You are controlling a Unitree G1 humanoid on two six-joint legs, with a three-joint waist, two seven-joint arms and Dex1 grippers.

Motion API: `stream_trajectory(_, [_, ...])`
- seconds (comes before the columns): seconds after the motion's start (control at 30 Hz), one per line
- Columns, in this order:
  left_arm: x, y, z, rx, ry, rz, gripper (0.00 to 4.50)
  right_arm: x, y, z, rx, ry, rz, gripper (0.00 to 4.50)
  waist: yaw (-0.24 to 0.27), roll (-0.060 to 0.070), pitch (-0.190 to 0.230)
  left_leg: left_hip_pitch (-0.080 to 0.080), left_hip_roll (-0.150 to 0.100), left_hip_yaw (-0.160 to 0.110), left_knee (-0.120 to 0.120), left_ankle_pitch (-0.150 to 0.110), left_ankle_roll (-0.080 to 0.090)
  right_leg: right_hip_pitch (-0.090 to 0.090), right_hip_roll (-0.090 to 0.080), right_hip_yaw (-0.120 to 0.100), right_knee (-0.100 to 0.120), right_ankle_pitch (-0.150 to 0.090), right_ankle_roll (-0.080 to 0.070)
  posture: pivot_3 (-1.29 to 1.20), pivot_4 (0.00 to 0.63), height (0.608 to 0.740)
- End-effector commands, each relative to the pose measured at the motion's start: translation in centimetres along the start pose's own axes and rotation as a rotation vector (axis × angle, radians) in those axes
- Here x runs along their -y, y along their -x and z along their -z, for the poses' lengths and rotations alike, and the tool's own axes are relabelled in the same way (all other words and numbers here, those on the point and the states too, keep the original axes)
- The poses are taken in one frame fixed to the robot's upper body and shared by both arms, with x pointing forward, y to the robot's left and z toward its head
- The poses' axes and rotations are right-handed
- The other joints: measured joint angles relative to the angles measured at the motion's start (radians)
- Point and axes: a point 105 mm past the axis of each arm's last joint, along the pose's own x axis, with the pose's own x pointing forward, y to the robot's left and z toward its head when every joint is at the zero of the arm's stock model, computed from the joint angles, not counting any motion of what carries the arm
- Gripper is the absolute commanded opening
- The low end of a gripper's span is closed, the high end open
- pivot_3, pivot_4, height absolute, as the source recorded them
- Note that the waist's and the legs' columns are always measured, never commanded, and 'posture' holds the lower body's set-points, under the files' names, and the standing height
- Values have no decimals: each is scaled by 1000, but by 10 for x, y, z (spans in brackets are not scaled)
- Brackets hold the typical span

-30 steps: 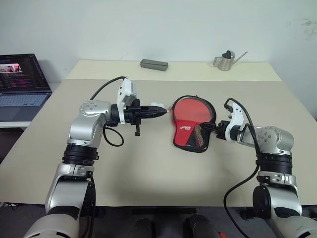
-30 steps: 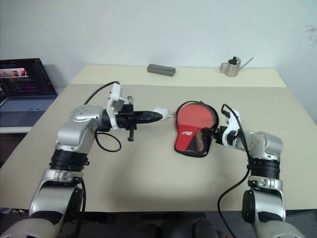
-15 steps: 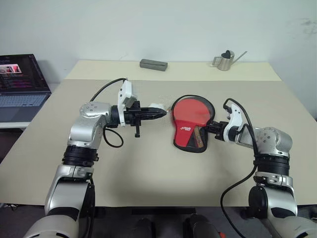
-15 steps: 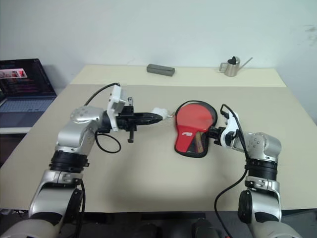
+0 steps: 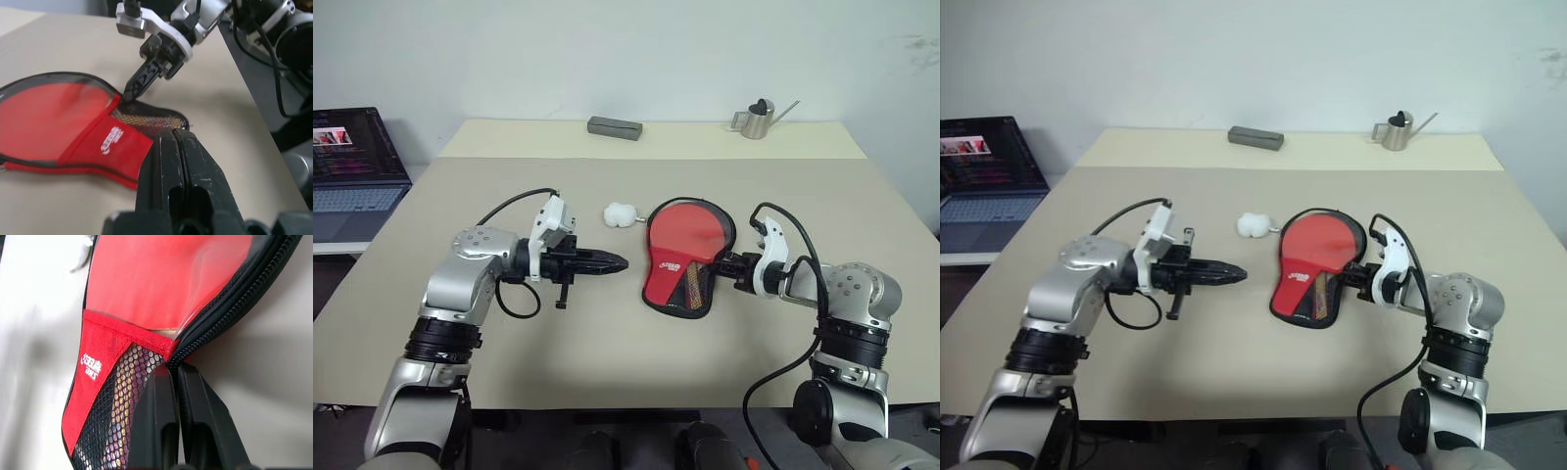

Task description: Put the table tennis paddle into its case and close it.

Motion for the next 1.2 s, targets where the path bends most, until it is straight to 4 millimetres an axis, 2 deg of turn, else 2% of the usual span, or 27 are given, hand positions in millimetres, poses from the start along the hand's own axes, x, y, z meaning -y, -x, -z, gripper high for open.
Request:
stream_trajectory(0.03, [-2, 13, -10, -38, -68, -4, 0, -9, 9, -2, 22, 31, -46, 38, 0, 0, 0, 0, 0, 0, 0, 0, 0, 0, 0, 0, 0, 0, 0, 0, 150, 740])
stream_trajectory(0.27, [13, 19, -4, -134, -95, 80, 0, -3, 18, 13, -2, 56, -58, 38, 0, 0, 0, 0, 0, 0, 0, 0, 0, 0, 0, 0, -1, 0, 0, 0, 150, 740])
stream_trajectory(0.43, [22, 20, 5, -216, -151, 120, 0, 9, 34, 36, -54, 84, -54, 38, 2, 0, 0, 0, 0, 0, -1, 0, 0, 0, 0, 0, -2, 0, 0, 0, 150, 740])
stream_trajectory(0.87, [19, 11, -16, -175, -209, 78, 0, 26, 66, 58, -124, 98, -17, 38, 11, 0, 0, 0, 0, -1, -1, 0, 0, 2, 0, 0, -3, -1, 1, 0, 150, 740])
stream_trajectory(1.2, [22, 9, -22, -159, -200, 73, 0, 36, 80, 61, -164, 104, 22, 38, 12, 0, 0, 0, 0, -1, -1, 0, 1, 3, 0, 0, -3, -1, 1, 0, 150, 740])
